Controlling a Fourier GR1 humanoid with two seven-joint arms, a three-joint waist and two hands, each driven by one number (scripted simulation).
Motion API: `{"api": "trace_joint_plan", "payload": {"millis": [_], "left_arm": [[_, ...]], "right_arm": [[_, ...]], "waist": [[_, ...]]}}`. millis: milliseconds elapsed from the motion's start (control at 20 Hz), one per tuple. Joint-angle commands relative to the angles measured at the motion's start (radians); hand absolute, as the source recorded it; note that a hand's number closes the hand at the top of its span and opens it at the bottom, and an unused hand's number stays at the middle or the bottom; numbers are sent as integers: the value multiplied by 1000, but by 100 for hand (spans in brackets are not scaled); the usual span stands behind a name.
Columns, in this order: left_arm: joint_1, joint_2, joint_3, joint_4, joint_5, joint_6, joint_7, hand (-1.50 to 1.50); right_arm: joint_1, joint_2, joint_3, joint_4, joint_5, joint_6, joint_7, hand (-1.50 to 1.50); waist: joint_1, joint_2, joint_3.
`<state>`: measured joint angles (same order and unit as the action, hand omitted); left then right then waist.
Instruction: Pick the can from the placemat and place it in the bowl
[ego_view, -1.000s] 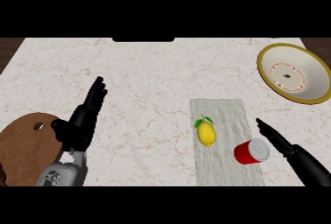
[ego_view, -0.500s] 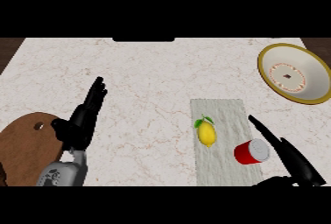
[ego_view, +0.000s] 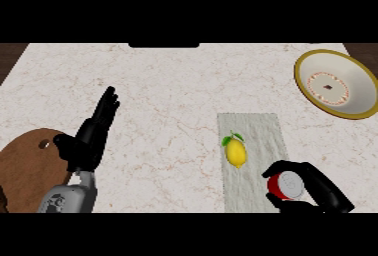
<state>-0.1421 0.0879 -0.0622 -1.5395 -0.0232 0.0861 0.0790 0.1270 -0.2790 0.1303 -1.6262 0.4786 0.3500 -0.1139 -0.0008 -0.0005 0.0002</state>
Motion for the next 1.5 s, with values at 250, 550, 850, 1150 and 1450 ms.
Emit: {"api": "trace_joint_plan", "payload": {"millis": [250,550,850,1150,1450], "left_arm": [[22,-3,23,-2,7,-42,-17,0],[5,1,15,7,2,-40,-20,0],[-28,-35,-5,0,-30,8,24,0],[11,-23,-9,-39,-22,-11,44,0],[50,-22,-19,-72,-42,-4,31,0]], "right_arm": [[31,37,21,-1,33,12,-89,150],[-250,272,-116,114,30,-263,300,150],[-515,277,-109,279,9,-614,264,150],[-625,279,-52,161,236,-726,372,150],[-771,237,-46,68,417,-647,650,150]], "waist": [[-1,0,0],[30,10,-1],[37,8,1],[8,-2,-1],[3,-5,-1]]}}
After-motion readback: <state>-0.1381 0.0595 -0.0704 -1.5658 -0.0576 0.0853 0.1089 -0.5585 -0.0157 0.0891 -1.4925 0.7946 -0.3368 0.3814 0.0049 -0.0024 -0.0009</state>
